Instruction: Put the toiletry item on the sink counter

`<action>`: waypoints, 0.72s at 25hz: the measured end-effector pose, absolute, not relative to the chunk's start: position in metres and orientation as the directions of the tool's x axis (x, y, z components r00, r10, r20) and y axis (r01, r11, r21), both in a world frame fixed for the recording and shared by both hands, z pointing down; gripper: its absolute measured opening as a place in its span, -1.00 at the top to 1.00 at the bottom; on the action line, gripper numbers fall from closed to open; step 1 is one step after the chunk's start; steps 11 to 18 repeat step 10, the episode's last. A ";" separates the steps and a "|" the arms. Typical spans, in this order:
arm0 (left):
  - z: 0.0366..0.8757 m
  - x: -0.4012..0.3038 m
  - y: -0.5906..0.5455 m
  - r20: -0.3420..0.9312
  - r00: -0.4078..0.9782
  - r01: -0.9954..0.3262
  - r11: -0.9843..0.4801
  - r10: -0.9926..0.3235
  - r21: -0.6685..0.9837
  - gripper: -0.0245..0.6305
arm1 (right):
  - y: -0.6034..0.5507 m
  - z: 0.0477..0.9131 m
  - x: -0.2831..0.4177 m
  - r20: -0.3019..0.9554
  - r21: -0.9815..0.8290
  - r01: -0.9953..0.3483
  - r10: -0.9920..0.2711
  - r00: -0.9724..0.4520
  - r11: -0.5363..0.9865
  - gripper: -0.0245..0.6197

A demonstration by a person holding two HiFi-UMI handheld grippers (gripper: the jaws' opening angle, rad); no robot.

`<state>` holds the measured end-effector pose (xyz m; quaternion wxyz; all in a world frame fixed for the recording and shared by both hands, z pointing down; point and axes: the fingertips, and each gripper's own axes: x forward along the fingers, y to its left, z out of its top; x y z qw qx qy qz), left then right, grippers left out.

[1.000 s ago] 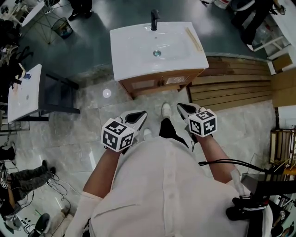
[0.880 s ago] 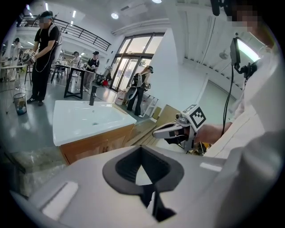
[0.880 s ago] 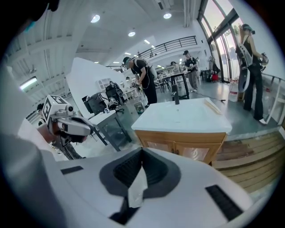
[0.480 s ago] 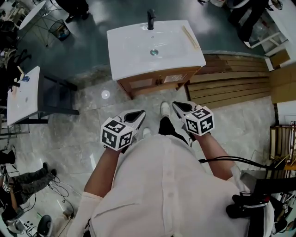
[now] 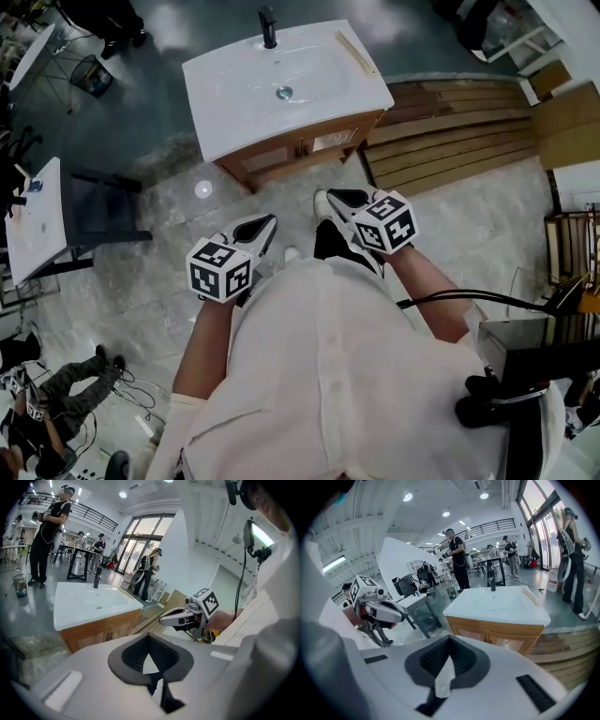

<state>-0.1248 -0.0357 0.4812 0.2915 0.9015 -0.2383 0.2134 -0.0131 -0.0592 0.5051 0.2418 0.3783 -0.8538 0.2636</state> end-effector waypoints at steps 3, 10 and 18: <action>0.481 -0.125 -0.040 0.524 0.796 -0.553 -0.716 -0.303 0.426 0.91 | -0.062 0.506 -0.014 0.615 -0.268 -0.773 -0.516 -0.597 0.575 0.91; 0.482 -0.123 -0.047 0.529 0.791 -0.561 -0.710 -0.308 0.426 0.91 | -0.070 0.508 -0.015 0.611 -0.276 -0.762 -0.505 -0.610 0.586 0.91; 0.482 -0.123 -0.047 0.529 0.791 -0.561 -0.710 -0.308 0.426 0.91 | -0.070 0.508 -0.015 0.611 -0.276 -0.762 -0.505 -0.610 0.586 0.91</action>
